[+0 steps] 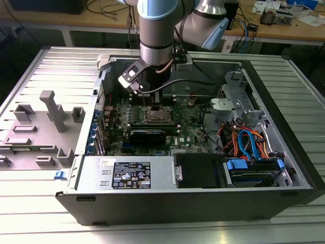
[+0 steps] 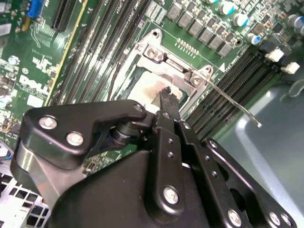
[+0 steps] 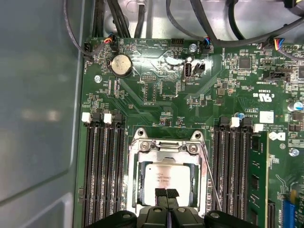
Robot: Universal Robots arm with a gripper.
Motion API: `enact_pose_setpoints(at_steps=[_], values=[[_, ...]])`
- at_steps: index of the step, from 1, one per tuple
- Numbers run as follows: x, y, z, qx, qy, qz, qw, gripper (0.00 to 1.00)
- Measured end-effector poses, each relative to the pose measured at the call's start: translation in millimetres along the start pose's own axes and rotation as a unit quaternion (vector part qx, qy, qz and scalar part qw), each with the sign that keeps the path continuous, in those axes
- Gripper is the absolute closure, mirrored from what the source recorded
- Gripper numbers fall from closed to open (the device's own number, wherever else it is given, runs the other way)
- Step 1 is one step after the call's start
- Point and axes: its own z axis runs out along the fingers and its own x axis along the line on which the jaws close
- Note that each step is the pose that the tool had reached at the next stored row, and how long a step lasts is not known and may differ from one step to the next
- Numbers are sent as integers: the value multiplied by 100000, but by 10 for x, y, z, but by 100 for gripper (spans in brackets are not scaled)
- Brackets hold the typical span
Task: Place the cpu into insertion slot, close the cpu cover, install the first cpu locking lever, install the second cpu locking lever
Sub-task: 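Install the first cpu locking lever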
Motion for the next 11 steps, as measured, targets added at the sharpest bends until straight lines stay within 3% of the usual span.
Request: enact_pose_setpoints(at_steps=[7,11], values=[[2,4,-92,137,10,1,100000,89],[2,6,-103,147,24,2,100000,89]])
